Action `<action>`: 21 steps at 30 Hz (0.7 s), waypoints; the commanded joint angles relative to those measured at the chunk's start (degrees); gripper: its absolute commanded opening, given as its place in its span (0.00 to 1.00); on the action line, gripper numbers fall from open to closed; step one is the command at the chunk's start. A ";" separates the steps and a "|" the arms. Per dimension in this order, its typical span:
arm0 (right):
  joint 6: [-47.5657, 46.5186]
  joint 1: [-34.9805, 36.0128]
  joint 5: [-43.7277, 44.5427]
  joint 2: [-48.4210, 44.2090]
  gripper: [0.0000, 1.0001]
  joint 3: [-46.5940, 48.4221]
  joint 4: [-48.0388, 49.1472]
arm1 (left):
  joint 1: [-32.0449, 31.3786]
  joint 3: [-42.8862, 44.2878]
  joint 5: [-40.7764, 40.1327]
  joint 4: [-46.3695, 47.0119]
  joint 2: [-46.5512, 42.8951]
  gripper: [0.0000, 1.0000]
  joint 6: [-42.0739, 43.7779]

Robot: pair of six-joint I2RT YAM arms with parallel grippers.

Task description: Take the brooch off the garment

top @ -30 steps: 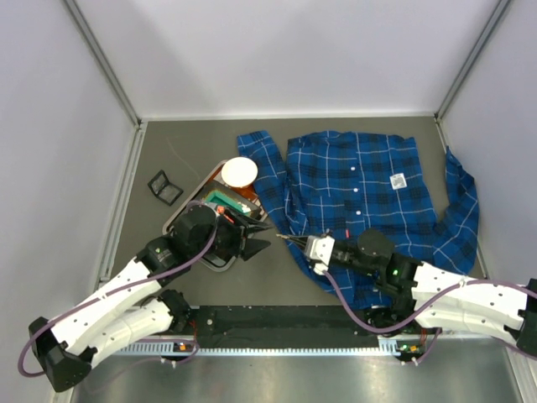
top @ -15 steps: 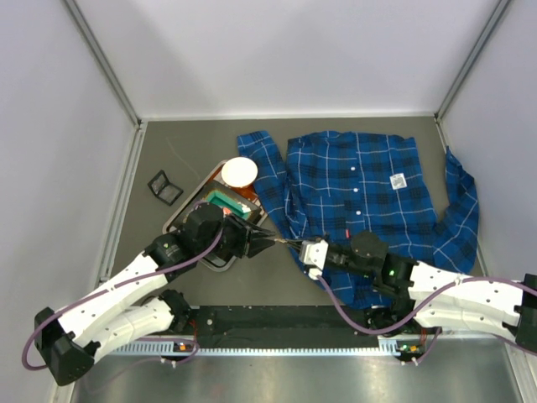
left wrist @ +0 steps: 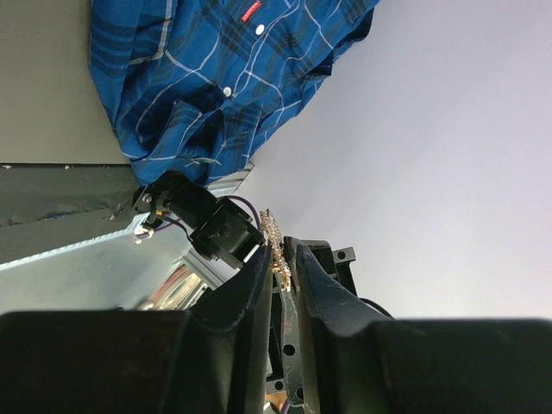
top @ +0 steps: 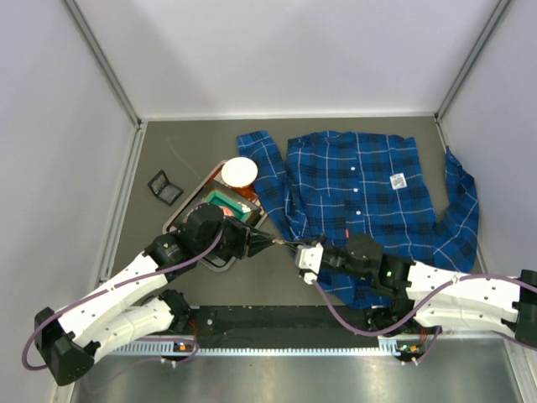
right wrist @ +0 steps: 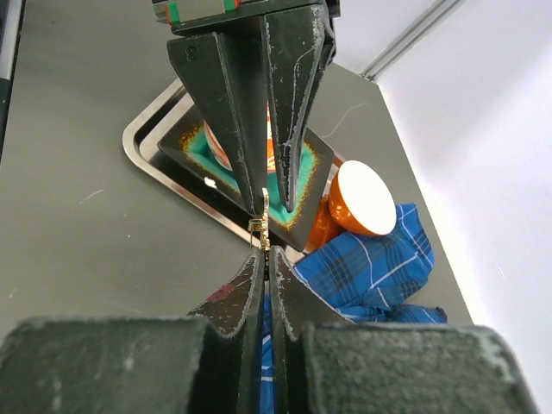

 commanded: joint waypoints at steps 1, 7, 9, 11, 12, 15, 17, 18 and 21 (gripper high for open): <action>-1.26 1.22 0.49 0.12 0.00 2.99 2.02 | 0.02 1.45 0.25 -0.38 -0.66 0.21 -0.73; -1.79 1.84 1.37 0.21 0.00 2.90 2.55 | 0.02 1.45 0.69 -0.29 -0.13 0.19 -0.91; -2.14 2.10 1.55 0.30 0.00 2.90 2.55 | 0.02 1.63 0.61 -0.29 -0.04 0.19 -0.82; -2.49 2.19 1.72 0.39 0.00 2.99 2.55 | -0.07 1.71 0.61 -0.55 0.04 0.18 -0.91; -2.58 2.54 1.90 0.30 0.00 3.07 2.63 | -0.07 1.80 0.61 -0.64 0.22 0.17 -0.82; -3.28 3.07 2.60 0.65 0.00 3.42 2.02 | -0.16 2.07 0.61 -0.64 0.66 0.13 -0.64; -3.89 3.42 3.22 1.09 0.00 3.78 1.84 | -0.42 2.07 0.34 -0.47 0.83 0.13 -0.47; -3.98 3.68 3.48 1.18 0.00 3.78 1.93 | -0.34 2.07 0.34 -0.38 0.75 0.08 -0.38; -4.07 3.86 3.75 1.44 0.00 3.86 1.93 | -0.51 2.07 -0.10 -0.03 0.66 0.00 0.06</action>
